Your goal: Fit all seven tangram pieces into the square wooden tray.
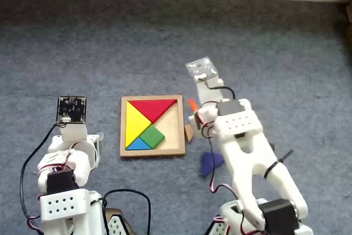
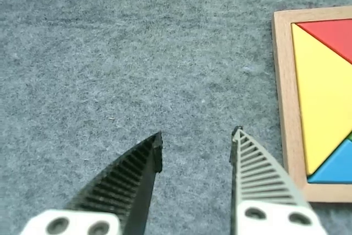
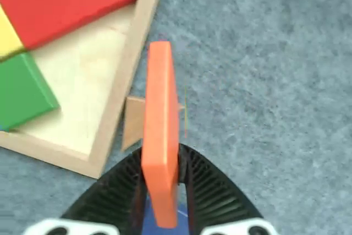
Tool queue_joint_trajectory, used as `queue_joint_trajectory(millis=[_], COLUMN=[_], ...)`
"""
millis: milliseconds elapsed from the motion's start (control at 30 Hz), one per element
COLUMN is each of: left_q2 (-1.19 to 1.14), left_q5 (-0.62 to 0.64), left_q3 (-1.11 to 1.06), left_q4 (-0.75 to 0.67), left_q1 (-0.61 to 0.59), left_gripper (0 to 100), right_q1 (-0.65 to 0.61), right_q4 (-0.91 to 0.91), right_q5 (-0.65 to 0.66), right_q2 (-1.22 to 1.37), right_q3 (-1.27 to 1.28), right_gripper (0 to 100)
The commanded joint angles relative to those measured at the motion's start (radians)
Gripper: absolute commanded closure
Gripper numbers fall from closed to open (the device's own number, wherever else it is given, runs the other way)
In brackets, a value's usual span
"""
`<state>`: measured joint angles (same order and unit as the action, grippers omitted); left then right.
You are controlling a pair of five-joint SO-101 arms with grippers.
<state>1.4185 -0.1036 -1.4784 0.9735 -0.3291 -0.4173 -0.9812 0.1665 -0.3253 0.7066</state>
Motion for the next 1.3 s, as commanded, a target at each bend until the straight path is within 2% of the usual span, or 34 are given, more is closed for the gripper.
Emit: queue_joint_trajectory(millis=[0, 233, 433, 600, 667, 1000, 1100, 1200, 1267], left_q2=[0.012, 0.012, 0.012, 0.012, 0.012, 0.012, 0.012, 0.012, 0.012], left_q5=[-0.008, -0.008, -0.009, -0.009, -0.009, -0.009, -0.009, -0.009, -0.009], left_q3=[0.004, 0.004, 0.004, 0.004, 0.004, 0.004, 0.004, 0.004, 0.004], left_q4=[-0.017, -0.017, -0.015, -0.017, -0.017, -0.017, -0.017, -0.017, -0.017], left_q1=[-0.015, -0.015, -0.015, -0.015, -0.015, -0.015, -0.015, -0.015, -0.015], left_gripper=[79, 79, 79, 79, 79, 79, 79, 79, 79], right_q1=[-0.094, -0.194, -0.202, -0.202, -0.202, -0.196, -0.197, -0.196, -0.199], right_q4=[0.002, 0.002, -0.015, -0.114, -0.127, -0.122, -0.127, -0.127, -0.128], right_q5=[-0.097, -0.253, -0.264, -0.264, -0.264, -0.255, -0.187, -0.109, -0.066], right_q2=[0.031, 0.239, 0.398, 0.415, 0.415, 0.417, 0.415, 0.414, 0.414], right_q3=[-0.097, -0.254, -0.366, -0.437, -0.453, -0.456, -0.456, -0.456, -0.453], right_gripper=[99.3, 99.3, 98.7, 87.8, 86.4, 86.5, 88.9, 99.6, 98.5])
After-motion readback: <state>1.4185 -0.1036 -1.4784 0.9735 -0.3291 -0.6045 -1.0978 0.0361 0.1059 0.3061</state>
